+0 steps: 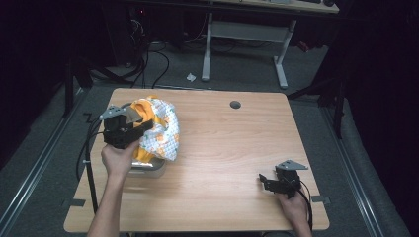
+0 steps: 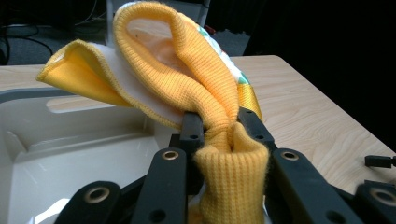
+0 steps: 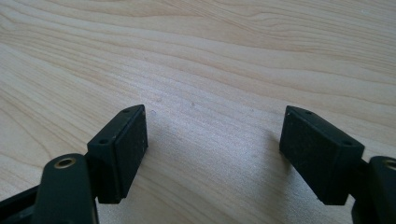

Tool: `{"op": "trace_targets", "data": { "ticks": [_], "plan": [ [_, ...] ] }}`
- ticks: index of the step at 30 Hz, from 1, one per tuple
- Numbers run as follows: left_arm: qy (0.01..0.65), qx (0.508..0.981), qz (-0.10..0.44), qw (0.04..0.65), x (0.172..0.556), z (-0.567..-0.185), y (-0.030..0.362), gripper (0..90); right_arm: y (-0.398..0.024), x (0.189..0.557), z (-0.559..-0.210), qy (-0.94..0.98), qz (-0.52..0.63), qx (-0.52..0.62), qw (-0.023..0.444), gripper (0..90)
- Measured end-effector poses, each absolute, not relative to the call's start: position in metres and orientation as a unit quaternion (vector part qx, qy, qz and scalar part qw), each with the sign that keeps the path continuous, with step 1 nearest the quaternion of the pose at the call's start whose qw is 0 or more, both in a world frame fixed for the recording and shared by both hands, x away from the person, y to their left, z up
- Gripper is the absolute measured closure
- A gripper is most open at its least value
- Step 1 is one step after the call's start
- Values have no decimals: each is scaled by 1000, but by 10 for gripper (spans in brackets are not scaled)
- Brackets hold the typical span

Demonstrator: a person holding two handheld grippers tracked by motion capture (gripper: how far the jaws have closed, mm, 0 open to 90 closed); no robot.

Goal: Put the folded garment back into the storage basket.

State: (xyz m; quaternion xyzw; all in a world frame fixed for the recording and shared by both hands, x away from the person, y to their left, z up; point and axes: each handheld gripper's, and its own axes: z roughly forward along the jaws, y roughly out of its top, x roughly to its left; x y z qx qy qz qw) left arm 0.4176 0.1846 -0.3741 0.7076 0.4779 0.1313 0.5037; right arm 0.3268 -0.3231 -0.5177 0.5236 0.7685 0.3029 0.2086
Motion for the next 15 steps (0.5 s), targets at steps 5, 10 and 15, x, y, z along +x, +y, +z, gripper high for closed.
{"op": "trace_targets", "data": {
  "ticks": [5, 10, 15],
  "plan": [
    [479, 710, 132, 499, 420, -375, 189, 748, -323, 327, -518, 768, 303, 524, 209, 238],
    [482, 710, 134, 495, 422, -375, 195, 748, -323, 327, -518, 768, 303, 524, 209, 238],
    [486, 711, 132, 491, 425, -378, 200, 748, -323, 327, -518, 768, 303, 524, 209, 238]
  ]
}}
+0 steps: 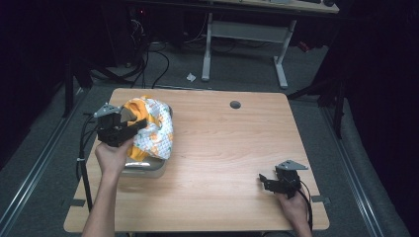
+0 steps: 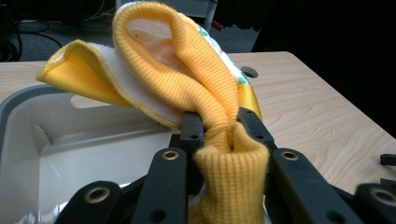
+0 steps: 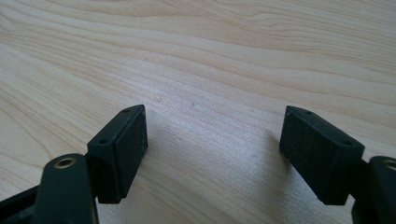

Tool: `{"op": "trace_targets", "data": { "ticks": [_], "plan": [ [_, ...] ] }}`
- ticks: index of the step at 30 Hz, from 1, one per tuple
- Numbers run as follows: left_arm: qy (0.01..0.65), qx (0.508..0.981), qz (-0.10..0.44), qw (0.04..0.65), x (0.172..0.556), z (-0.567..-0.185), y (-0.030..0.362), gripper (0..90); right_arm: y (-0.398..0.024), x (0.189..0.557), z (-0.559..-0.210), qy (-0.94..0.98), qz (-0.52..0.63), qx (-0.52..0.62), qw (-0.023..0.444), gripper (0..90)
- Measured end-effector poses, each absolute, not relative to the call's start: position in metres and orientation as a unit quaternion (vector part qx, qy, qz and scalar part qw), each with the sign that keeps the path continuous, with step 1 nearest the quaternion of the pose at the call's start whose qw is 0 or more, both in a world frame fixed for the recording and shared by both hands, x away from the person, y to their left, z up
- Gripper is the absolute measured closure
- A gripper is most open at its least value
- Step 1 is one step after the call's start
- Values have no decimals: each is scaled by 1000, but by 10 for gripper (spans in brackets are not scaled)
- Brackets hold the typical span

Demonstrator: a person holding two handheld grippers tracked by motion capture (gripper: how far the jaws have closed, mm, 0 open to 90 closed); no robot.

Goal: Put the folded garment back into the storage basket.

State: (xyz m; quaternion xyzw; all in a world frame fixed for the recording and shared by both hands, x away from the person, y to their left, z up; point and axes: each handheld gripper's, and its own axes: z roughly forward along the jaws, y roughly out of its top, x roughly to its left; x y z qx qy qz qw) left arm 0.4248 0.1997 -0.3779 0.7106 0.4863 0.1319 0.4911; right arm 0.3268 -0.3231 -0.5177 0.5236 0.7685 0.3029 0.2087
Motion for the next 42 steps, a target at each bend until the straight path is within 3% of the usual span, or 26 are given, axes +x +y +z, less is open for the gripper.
{"op": "trace_targets", "data": {
  "ticks": [42],
  "plan": [
    [516, 742, 131, 408, 452, -428, 209, 747, -323, 327, -518, 769, 303, 523, 209, 238]
  ]
}}
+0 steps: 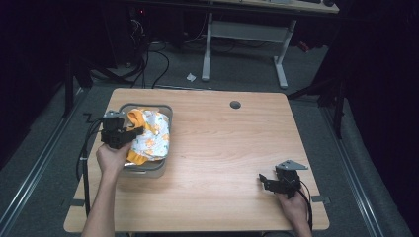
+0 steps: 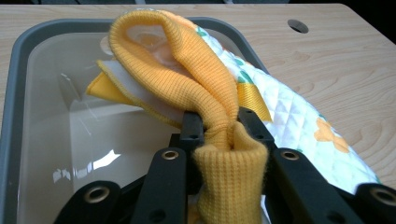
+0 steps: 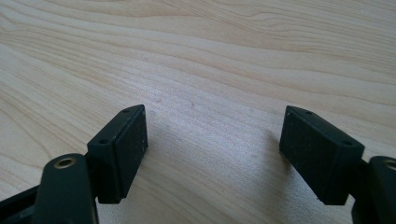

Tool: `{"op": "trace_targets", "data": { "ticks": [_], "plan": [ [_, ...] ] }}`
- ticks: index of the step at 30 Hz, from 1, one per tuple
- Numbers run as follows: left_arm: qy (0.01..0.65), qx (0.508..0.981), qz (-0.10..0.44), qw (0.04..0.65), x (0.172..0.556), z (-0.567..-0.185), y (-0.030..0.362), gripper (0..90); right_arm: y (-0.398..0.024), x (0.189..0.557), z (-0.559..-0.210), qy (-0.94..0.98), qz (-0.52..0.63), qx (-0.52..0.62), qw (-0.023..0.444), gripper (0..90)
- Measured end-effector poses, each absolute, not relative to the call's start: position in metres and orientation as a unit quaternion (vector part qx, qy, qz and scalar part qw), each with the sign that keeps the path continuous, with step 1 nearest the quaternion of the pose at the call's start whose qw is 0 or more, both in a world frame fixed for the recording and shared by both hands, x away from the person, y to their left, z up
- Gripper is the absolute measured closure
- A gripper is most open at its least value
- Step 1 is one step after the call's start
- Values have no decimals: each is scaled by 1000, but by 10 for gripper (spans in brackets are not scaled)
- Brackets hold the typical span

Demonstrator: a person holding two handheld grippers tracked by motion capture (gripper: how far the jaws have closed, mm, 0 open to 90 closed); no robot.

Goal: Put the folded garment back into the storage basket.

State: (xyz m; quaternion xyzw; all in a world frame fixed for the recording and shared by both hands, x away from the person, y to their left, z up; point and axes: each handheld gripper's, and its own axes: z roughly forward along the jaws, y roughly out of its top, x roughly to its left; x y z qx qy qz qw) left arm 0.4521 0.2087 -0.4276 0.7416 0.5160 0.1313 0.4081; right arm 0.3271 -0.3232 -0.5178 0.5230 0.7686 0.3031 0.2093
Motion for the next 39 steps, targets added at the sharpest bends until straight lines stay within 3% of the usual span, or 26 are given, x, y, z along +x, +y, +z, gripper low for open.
{"op": "trace_targets", "data": {
  "ticks": [28, 34, 39],
  "plan": [
    [529, 767, 144, 333, 464, -444, 196, 734, -323, 327, -518, 769, 303, 523, 210, 238],
    [545, 768, 154, 300, 468, -446, 192, 690, -323, 327, -518, 768, 303, 523, 209, 238],
    [556, 766, 165, 277, 468, -447, 192, 605, -323, 327, -518, 769, 303, 523, 210, 238]
  ]
}}
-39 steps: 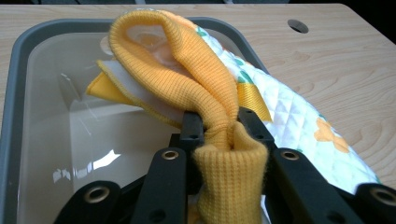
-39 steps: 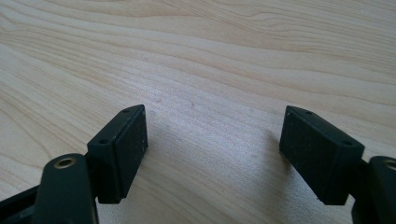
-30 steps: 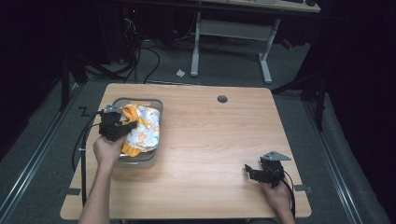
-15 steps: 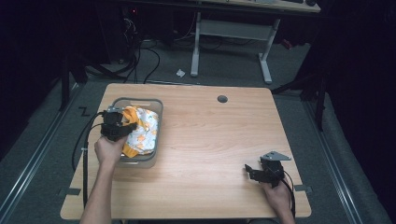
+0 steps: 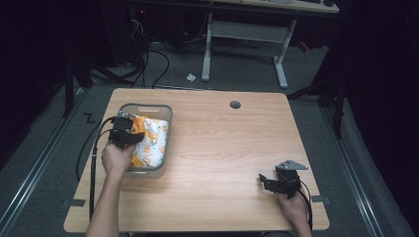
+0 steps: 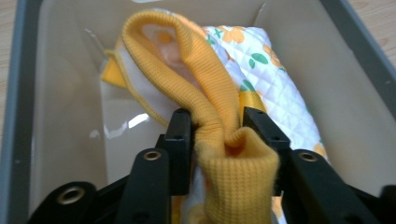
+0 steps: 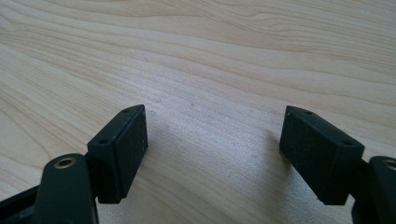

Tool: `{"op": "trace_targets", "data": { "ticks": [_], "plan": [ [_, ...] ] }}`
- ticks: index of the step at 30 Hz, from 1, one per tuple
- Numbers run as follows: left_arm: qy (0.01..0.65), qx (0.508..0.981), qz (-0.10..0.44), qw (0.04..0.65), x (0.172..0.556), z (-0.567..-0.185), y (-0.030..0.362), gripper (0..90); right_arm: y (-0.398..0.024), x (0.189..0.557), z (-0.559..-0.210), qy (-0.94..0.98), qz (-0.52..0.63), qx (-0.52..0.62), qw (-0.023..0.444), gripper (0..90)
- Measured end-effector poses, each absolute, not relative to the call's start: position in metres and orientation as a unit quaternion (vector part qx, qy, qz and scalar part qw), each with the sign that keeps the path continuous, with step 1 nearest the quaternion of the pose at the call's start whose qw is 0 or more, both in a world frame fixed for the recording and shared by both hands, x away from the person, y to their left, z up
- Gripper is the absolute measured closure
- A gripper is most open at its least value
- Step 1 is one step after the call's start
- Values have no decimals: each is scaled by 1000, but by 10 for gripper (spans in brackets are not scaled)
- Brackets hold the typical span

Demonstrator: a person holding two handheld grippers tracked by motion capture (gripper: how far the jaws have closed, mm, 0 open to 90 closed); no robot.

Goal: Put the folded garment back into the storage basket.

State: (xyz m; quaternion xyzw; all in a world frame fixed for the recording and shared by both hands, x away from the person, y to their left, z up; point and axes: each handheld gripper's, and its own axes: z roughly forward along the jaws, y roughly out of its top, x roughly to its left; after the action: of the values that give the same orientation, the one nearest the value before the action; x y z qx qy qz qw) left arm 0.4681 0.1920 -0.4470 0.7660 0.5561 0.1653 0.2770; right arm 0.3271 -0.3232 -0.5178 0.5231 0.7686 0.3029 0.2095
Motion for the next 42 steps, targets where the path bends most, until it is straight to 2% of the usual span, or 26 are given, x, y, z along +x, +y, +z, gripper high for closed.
{"op": "trace_targets", "data": {
  "ticks": [4, 12, 22, 42],
  "plan": [
    [564, 763, 169, 264, 468, -447, 194, 500, -323, 327, -518, 768, 303, 523, 209, 238],
    [556, 753, 199, 290, 460, -436, 191, 408, -323, 327, -518, 768, 303, 523, 209, 238],
    [535, 742, 200, 351, 441, -414, 184, 378, -323, 327, -518, 769, 303, 523, 209, 238],
    [485, 756, 187, 397, 413, -403, 154, 359, -323, 327, -518, 768, 302, 524, 209, 238]
  ]
}}
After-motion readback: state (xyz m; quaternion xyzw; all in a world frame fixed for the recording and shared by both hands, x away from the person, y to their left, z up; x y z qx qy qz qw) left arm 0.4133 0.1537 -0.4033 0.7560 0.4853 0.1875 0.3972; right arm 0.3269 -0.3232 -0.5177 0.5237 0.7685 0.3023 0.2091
